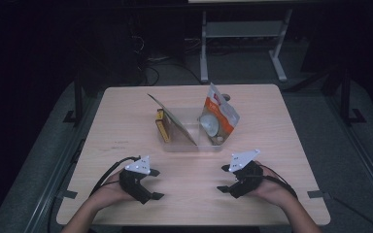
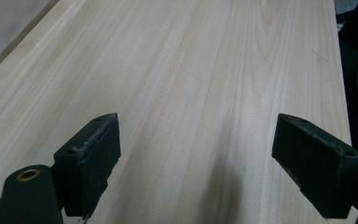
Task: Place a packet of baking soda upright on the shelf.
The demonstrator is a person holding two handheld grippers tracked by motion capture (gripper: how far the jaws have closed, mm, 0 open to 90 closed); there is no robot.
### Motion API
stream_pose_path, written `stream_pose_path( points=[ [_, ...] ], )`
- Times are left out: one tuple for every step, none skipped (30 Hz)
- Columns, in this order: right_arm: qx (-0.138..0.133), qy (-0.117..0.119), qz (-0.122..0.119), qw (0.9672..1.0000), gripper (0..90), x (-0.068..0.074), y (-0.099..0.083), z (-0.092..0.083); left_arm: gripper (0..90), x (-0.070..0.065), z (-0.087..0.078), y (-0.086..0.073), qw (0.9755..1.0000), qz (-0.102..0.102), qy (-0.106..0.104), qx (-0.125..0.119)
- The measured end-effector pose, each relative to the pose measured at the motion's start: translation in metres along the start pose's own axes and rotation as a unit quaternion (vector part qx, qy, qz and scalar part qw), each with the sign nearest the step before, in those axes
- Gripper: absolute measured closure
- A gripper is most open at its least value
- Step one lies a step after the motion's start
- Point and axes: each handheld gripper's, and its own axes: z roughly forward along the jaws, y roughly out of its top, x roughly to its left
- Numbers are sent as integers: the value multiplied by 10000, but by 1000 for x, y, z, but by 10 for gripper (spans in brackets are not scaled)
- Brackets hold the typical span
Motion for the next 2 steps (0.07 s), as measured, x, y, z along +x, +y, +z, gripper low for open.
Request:
stream_pose_path(
  points=[
    [-8,-25,-38,10000,283,-1,0,0,148,0,0,0,10000,7,-8,19],
    [-15,-25,-18,10000,281,-1,0,-1,148,0,0,0,10000,9,-13,21]
  ],
)
